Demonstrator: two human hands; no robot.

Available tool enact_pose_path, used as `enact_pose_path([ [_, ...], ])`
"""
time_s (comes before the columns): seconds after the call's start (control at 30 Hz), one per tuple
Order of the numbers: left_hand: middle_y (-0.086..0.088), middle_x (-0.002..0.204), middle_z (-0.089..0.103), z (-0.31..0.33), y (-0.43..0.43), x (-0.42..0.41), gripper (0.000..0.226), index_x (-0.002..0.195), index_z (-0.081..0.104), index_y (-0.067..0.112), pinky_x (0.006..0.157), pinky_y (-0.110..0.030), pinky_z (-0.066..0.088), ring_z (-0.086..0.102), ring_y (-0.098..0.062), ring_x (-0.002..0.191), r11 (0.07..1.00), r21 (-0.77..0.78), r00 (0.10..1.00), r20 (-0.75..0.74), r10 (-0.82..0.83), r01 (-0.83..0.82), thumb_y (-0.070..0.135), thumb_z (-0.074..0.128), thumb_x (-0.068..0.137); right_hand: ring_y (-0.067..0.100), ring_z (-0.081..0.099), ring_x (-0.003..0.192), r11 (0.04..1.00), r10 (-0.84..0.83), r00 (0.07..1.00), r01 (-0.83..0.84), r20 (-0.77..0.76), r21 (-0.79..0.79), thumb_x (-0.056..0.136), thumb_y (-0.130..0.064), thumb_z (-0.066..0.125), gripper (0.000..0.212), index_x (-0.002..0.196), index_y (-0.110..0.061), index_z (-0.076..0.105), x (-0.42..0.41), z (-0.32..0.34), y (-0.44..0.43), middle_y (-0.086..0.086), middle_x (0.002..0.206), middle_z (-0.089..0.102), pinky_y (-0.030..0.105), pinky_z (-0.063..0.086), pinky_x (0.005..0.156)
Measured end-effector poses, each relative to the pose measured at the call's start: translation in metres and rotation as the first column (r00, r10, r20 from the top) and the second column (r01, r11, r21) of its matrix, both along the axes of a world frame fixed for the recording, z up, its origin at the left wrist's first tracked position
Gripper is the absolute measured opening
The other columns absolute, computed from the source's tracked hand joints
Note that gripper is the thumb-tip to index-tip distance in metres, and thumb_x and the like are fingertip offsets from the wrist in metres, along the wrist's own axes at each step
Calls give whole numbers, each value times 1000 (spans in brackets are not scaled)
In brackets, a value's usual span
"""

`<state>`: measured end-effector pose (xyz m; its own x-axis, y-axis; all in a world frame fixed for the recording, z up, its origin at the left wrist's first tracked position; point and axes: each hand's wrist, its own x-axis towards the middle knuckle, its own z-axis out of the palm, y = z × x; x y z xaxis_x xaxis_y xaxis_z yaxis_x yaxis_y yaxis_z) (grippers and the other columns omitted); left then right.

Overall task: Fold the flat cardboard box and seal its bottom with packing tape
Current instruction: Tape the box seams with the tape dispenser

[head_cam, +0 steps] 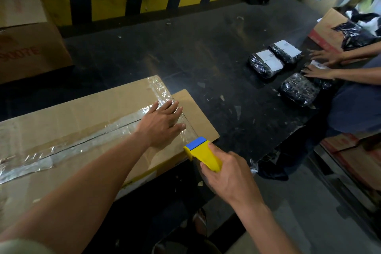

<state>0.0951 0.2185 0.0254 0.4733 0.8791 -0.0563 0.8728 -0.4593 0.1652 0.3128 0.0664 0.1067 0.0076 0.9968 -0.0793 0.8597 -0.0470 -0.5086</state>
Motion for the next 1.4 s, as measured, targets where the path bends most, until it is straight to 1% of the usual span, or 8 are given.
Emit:
enact_pose_path([
  [0.17, -7, 171, 6, 3, -9, 19, 77, 162, 15, 15, 124, -53, -3, -2, -23, 157, 996, -43, 996, -39, 82, -83, 63, 20, 102, 23, 58, 77, 1000, -8, 998, 9, 62, -19, 87, -56, 60, 63, 145, -40, 42, -6, 0, 3, 0, 83, 53, 31, 46, 63],
  [0.3, -7, 171, -1, 2, -17, 28, 99, 162, 11, 13, 124, -53, -8, -7, -23, 157, 986, -50, 987, -30, 161, -162, 81, 17, 91, 22, 55, 75, 1000, -10, 1000, 10, 27, -15, 86, -55, 61, 66, 147, -41, 40, -5, 0, -1, -2, 82, 51, 29, 43, 63],
  [0.57, -5, 171, 1, -2, -17, 25, 101, 162, 13, 18, 125, -51, -6, -5, -20, 157, 987, -19, 987, -2, 162, -162, 86, 13, 88, 19, 56, 69, 999, 34, 999, -35, 8, 42, 86, -54, 63, 62, 144, -38, 46, 15, 10, -7, -1, 79, 52, 29, 48, 61],
  [0.73, -4, 171, -3, 0, -18, 25, 104, 162, 9, 18, 125, -52, -6, -8, -20, 157, 986, -28, 987, -15, 161, -162, 89, 11, 86, 21, 54, 74, 1000, 8, 1000, -8, -9, -11, 86, -54, 63, 64, 146, -41, 43, 13, 0, -16, -1, 81, 51, 25, 41, 64],
  [0.93, -4, 170, -9, 1, -17, 23, 117, 162, 3, 17, 124, -52, -10, -12, -20, 156, 988, -63, 989, -34, 142, -144, 96, 18, 78, 28, 60, 81, 998, -43, 999, 42, -28, -57, 85, -54, 63, 65, 145, -43, 41, 4, -16, -13, 3, 84, 53, 37, 52, 70],
  [1.13, -5, 170, -9, 3, -17, 26, 120, 163, 3, 16, 124, -52, -10, -14, -19, 156, 987, -61, 988, -42, 148, -151, 98, 22, 76, 24, 64, 74, 997, -43, 998, 40, -55, -62, 80, -59, 52, 59, 136, -41, 48, 2, -21, -8, 2, 78, 64, 38, 55, 65],
  [1.27, -5, 170, -9, 4, -20, 25, 119, 162, 2, 16, 125, -52, -8, -13, -20, 156, 987, -70, 989, -39, 142, -144, 97, 19, 77, 17, 66, 82, 985, -133, 975, 110, -176, -132, 84, -45, 68, 46, 129, -34, 63, 6, -9, 0, 0, 94, 74, 23, 46, 68],
  [1.4, -6, 170, -9, 3, -19, 24, 120, 163, 2, 14, 125, -52, -7, -13, -21, 156, 988, -65, 989, -64, 135, -139, 96, 16, 77, 25, 68, 83, 996, -66, 991, 59, -116, -59, 83, -46, 65, 42, 122, -31, 65, 8, -9, 3, 3, 88, 74, 34, 52, 69],
])
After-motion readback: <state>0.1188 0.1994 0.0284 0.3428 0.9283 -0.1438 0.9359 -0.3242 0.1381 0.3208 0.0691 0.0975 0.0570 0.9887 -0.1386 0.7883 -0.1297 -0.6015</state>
